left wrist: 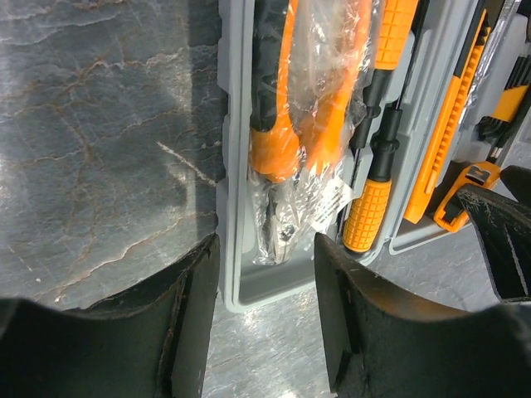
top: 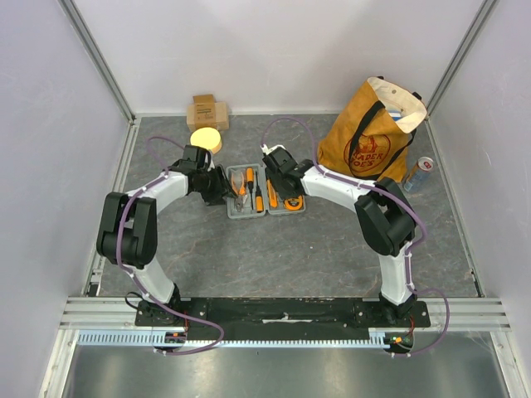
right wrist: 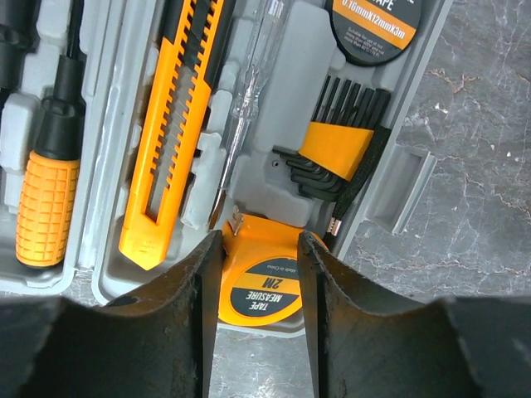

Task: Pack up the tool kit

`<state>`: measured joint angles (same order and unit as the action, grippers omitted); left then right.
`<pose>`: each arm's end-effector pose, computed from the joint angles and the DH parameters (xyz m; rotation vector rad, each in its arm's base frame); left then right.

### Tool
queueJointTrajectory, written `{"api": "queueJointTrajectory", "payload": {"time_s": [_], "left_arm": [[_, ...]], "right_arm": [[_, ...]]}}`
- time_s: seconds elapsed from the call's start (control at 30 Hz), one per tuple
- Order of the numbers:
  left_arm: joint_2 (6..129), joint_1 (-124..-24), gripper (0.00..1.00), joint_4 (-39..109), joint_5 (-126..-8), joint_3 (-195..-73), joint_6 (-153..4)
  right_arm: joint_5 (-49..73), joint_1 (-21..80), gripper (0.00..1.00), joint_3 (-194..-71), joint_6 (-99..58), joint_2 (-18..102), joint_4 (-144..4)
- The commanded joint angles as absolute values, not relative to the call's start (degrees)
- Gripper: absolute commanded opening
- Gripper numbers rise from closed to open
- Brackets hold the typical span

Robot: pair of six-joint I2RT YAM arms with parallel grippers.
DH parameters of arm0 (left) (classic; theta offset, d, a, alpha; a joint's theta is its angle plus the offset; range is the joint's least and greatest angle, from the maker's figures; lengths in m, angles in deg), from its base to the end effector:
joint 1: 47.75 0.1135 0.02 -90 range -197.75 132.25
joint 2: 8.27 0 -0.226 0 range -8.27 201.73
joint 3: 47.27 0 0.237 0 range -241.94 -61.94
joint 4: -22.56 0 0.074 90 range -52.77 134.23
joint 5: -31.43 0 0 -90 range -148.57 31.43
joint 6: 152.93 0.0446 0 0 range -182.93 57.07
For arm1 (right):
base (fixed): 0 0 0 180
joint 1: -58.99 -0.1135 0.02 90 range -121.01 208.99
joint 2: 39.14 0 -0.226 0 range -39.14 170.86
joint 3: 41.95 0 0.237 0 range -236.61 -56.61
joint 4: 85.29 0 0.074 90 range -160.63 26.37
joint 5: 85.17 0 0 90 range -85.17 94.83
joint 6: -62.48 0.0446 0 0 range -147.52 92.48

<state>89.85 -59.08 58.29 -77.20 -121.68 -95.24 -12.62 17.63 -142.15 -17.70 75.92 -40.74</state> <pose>0.3188 -0.0784 0.1418 -0.3705 2.6620 -0.6815 0.3122 0.2570 0.1571 -0.5861 2.4664 -0.0514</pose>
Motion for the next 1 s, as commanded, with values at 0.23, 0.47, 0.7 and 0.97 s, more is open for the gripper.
{"api": "queueJointTrajectory", "payload": {"time_s": [0.23, 0.47, 0.7, 0.97], "left_arm": [[94.0, -59.1, 0.55, 59.2, -80.9, -127.2, -96.5], [94.3, -59.1, 0.55, 59.4, -80.8, -127.5, -96.4], [95.3, -59.2, 0.54, 60.7, -80.6, -127.5, -96.2], [96.8, -59.2, 0.53, 62.5, -81.0, -128.5, -95.3]], "right_arm": [[-11.0, 17.6, 0.41, -139.8, -17.8, 75.5, -38.7], [-11.6, 17.5, 0.58, -143.5, -17.2, 73.7, -38.2], [-13.1, 17.4, 0.57, -147.0, -14.7, 73.2, -33.8], [-13.0, 17.4, 0.53, -146.4, -11.8, 74.4, -31.4]]}}
